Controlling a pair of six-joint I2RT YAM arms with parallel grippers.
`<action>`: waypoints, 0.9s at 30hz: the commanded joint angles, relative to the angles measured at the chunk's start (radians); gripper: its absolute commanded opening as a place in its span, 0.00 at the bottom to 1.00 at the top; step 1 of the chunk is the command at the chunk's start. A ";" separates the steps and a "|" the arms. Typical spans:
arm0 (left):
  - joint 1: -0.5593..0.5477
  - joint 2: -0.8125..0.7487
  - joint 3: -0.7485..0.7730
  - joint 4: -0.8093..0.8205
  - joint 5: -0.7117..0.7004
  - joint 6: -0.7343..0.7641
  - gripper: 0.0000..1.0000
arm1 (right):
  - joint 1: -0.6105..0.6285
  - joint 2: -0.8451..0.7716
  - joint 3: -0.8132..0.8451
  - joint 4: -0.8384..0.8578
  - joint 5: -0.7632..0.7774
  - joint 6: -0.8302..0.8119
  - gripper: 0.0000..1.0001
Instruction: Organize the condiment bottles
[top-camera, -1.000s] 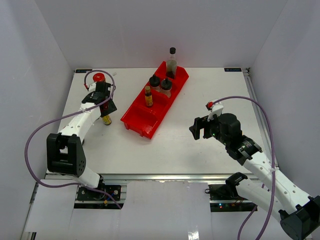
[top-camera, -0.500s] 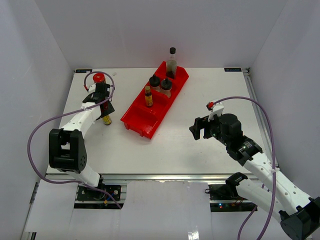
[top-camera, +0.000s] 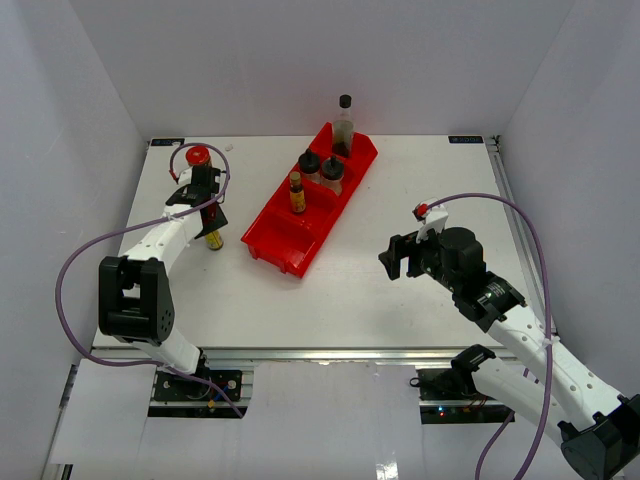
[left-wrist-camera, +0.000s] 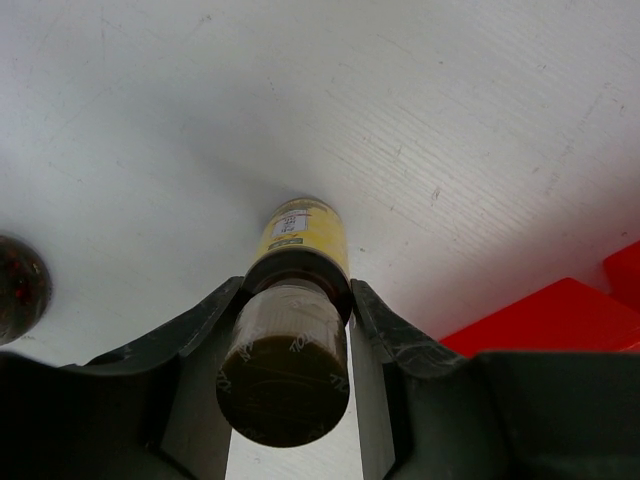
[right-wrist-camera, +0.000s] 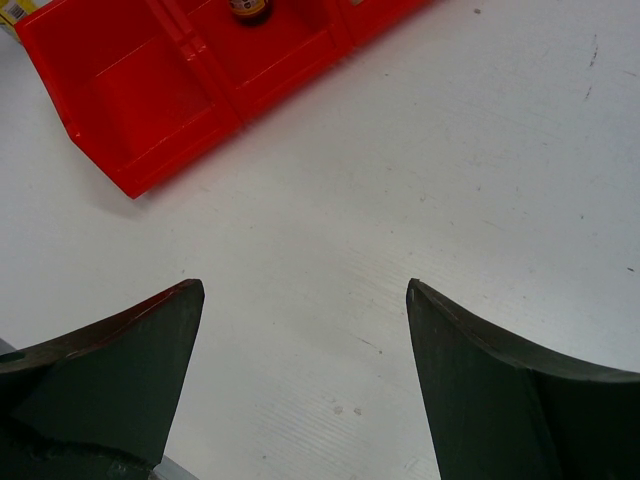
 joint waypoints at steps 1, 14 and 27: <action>-0.025 -0.072 0.048 -0.078 0.006 0.027 0.00 | 0.000 -0.008 0.000 0.046 -0.010 -0.007 0.88; -0.352 -0.081 0.339 -0.359 -0.139 0.005 0.00 | 0.000 -0.008 0.000 0.041 0.004 -0.009 0.88; -0.474 -0.072 0.449 -0.203 0.031 0.147 0.00 | 0.000 -0.010 -0.003 0.049 0.009 -0.009 0.89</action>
